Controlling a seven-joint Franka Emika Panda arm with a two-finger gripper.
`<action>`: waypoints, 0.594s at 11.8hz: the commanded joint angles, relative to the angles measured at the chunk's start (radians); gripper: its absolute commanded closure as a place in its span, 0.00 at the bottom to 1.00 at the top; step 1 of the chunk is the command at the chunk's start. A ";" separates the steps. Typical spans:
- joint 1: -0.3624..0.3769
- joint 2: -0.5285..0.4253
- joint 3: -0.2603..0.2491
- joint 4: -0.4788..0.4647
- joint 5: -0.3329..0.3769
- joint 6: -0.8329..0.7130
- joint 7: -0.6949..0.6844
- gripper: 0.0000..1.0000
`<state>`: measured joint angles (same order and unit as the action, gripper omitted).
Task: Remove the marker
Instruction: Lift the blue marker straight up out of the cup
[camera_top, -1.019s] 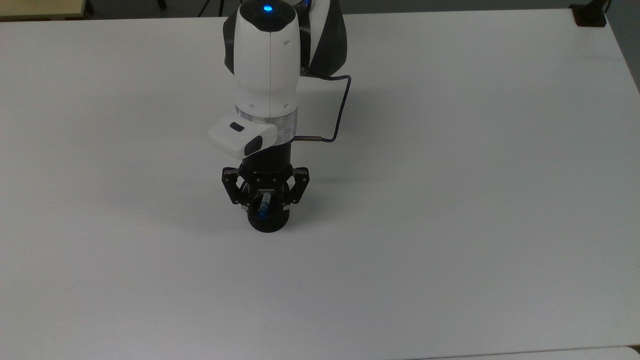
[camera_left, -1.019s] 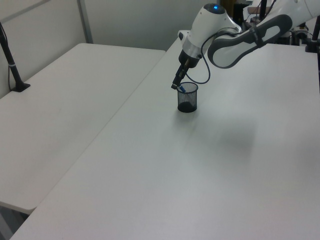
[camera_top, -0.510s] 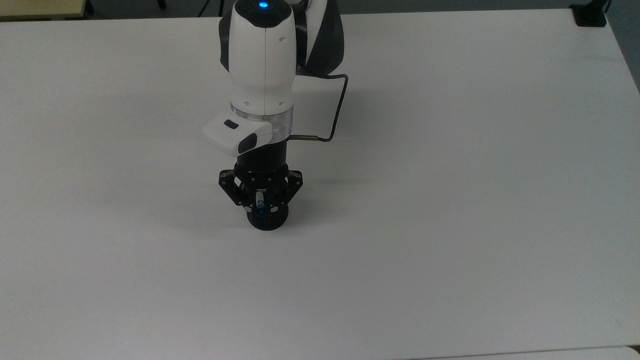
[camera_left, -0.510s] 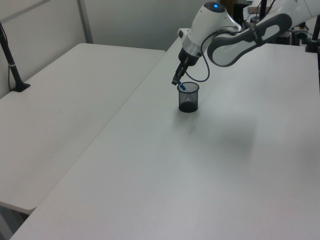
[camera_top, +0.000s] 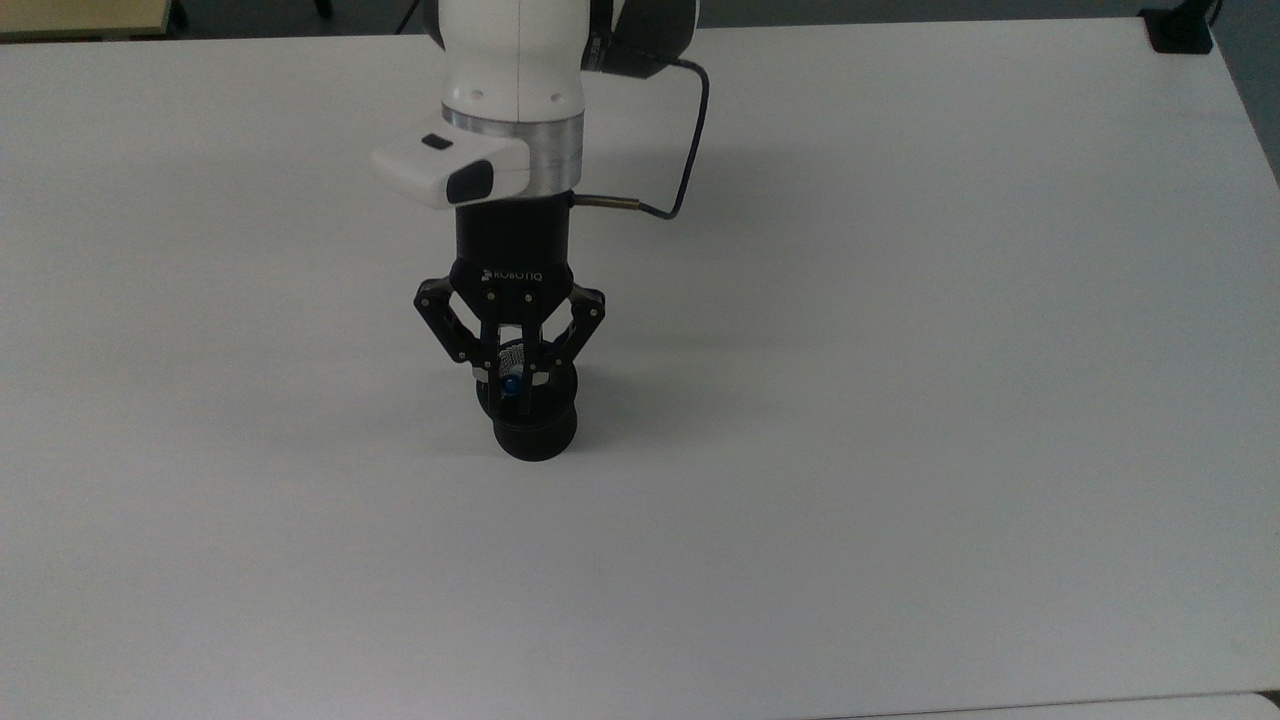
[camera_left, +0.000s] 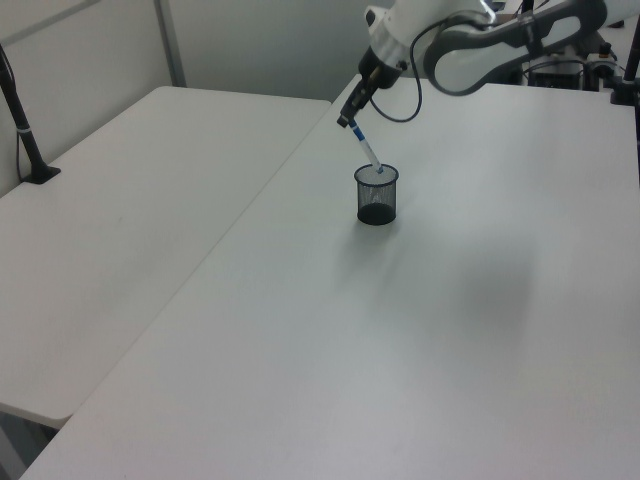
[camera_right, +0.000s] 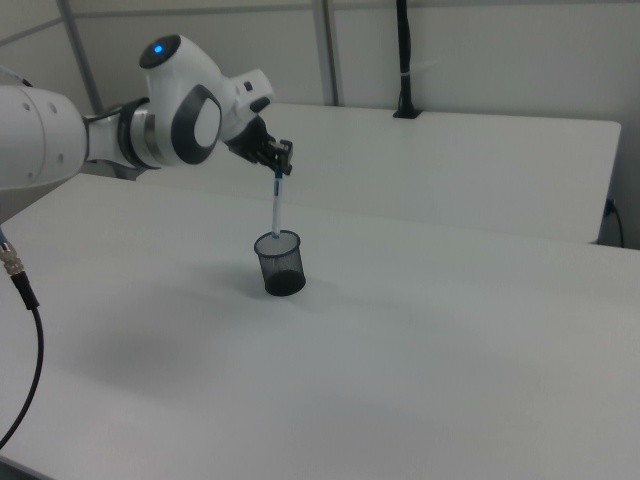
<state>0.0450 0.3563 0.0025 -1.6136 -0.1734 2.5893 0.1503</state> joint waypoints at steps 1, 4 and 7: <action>0.013 -0.065 0.007 0.023 -0.006 -0.130 0.068 0.87; 0.091 -0.057 0.007 0.058 -0.006 -0.299 0.060 0.87; 0.171 -0.013 0.007 0.055 -0.002 -0.336 0.074 0.86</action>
<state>0.1585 0.3098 0.0178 -1.5608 -0.1734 2.2777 0.1961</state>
